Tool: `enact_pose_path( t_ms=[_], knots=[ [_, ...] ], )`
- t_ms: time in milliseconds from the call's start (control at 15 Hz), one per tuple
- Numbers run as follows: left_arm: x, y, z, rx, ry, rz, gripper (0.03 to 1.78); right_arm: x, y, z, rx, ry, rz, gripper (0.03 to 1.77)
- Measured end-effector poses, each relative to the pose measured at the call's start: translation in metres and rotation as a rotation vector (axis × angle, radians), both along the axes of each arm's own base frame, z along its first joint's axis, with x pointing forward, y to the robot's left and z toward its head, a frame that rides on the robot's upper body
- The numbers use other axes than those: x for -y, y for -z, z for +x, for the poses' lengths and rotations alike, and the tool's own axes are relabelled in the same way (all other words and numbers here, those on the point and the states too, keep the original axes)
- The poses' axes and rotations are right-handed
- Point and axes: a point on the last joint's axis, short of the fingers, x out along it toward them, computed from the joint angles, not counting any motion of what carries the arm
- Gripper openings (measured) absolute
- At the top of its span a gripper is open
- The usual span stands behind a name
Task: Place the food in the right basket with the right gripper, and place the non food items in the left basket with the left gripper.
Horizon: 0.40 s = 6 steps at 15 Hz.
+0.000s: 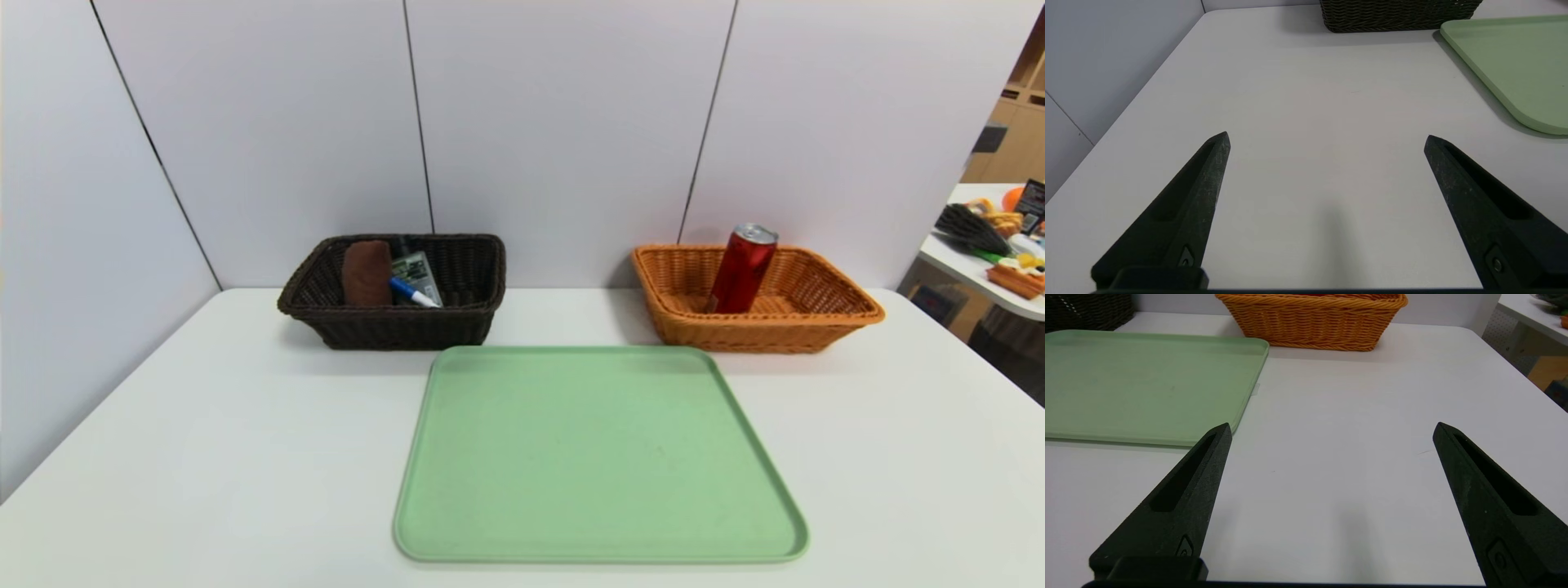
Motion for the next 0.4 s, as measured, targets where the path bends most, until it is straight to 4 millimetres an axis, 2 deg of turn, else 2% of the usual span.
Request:
enact_pose_path(
  t_ms=[400],
  knots=[
    [0.0, 0.0, 0.0, 0.0, 0.0, 0.0, 1.69, 0.0006, -0.0002, 0.0, 0.001, 0.028, 0.047, 1.7]
  ],
)
